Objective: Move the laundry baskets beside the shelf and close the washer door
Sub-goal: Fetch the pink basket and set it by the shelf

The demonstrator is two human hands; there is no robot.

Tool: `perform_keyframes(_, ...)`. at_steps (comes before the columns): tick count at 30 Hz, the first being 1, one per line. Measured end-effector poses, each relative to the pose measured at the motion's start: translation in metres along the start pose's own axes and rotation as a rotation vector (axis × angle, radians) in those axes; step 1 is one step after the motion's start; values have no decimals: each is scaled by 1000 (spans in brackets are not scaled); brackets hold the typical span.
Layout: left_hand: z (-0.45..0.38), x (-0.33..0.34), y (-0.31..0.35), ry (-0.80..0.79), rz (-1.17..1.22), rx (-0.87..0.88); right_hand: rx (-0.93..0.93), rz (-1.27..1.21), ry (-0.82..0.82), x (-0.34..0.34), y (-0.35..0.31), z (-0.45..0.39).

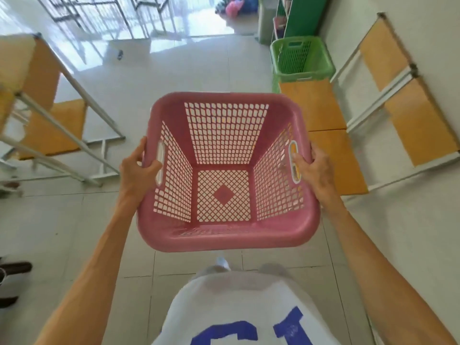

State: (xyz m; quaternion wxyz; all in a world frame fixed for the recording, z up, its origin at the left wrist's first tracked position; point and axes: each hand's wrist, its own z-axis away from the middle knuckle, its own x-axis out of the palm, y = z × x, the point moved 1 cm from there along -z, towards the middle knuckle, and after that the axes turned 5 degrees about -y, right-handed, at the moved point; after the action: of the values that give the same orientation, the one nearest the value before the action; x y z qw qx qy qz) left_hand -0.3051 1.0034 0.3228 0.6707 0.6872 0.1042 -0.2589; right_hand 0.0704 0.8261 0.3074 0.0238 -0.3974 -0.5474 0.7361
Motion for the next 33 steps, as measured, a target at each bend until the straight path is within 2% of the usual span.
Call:
perform_keyframes(4,-60,-19,-2,27,-12,-8,-40,49,-21,28,-40,-60)
perform_keyframes(8,-128,-8,10,20,-10,6,-59,71,-11,33,-63,-130)
perform_keyframes(22,-440,88,79,-1,-3,51,0,69,-41,30,-112,-455)
perform_keyframes(29,-597,135,101,-25,-87,98,45,104,33,32,-129,-584)
perform_keyframes(33,-708,166,111,-105,-91,129,116,71,82,46,-138,-667)
